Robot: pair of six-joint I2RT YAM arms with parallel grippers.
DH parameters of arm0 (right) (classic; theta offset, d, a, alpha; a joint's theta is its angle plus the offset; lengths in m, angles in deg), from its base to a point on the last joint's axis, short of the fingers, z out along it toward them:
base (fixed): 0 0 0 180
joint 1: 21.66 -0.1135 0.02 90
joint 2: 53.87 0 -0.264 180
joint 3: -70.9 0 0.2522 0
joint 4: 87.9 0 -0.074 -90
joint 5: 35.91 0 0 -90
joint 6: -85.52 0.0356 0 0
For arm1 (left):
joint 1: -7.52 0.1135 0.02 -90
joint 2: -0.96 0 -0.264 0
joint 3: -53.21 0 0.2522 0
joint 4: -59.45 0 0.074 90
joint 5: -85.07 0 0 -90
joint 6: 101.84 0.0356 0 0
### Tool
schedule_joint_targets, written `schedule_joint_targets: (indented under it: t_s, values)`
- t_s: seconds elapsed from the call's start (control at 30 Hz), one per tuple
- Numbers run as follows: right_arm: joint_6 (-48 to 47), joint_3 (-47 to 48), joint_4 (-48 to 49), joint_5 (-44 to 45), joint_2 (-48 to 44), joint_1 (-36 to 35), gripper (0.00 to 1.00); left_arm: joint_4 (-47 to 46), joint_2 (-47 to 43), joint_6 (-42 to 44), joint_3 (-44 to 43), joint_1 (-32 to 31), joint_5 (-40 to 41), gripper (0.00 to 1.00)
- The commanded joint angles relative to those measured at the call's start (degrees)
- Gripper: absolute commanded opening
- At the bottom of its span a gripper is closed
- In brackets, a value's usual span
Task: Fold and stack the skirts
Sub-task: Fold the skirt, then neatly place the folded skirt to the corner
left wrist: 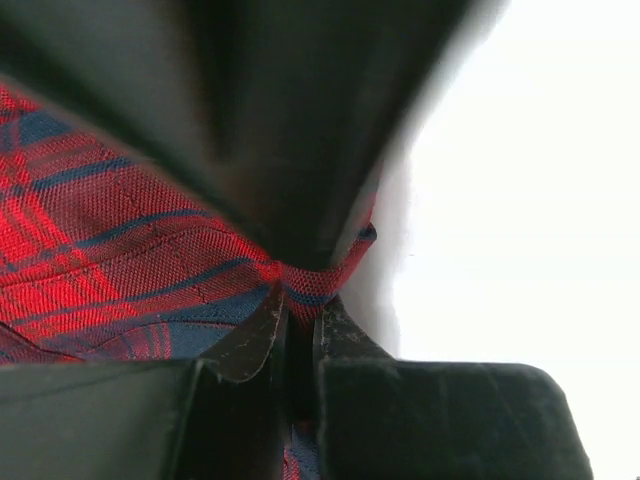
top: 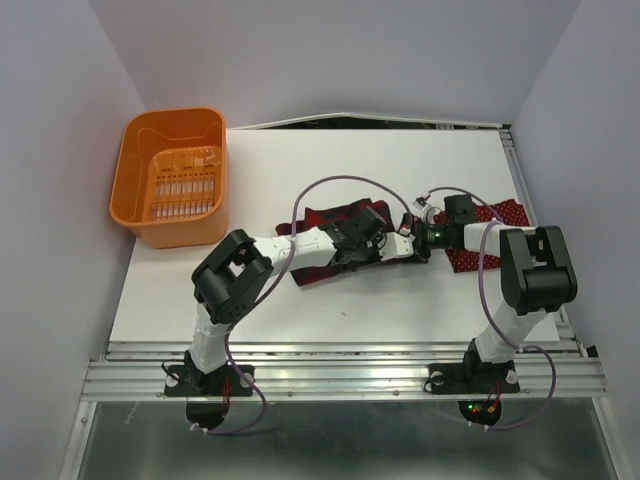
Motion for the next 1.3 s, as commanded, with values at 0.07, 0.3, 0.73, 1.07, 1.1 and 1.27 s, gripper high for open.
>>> schedule_joint_targets:
  t_s: [0.07, 0.3, 0.73, 1.07, 1.1, 1.27]
  values:
    - [-5.97, 0.46, -8.24, 7.86, 1.69, -0.87, 1.00, 1.94, -2.91, -4.00, -4.19, 2.10, -5.57, 0.00]
    - [2.03, -1.12, 0.61, 6.63, 0.09, -1.39, 1.00, 2.03, -4.14, -3.65, -4.46, 2.62, -9.79, 0.00]
    - [13.63, 1.34, 16.45, 5.75, 10.91, -2.54, 1.00, 2.39, -6.60, 0.91, -1.21, 2.71, -16.21, 0.00]
    - [12.15, -0.07, 17.16, 10.40, 7.40, -3.06, 0.36, 2.64, -8.36, -5.19, -1.38, 2.80, -12.71, 0.18]
    - [11.45, 0.11, 15.42, 12.67, 5.66, -3.06, 0.29, 2.47, -10.80, -8.19, -1.21, 3.58, -12.26, 0.25]
    - [6.97, 1.95, 10.04, 17.00, 0.90, -3.06, 0.09, -1.22, -23.98, -25.94, 9.50, 9.82, -12.61, 0.85]
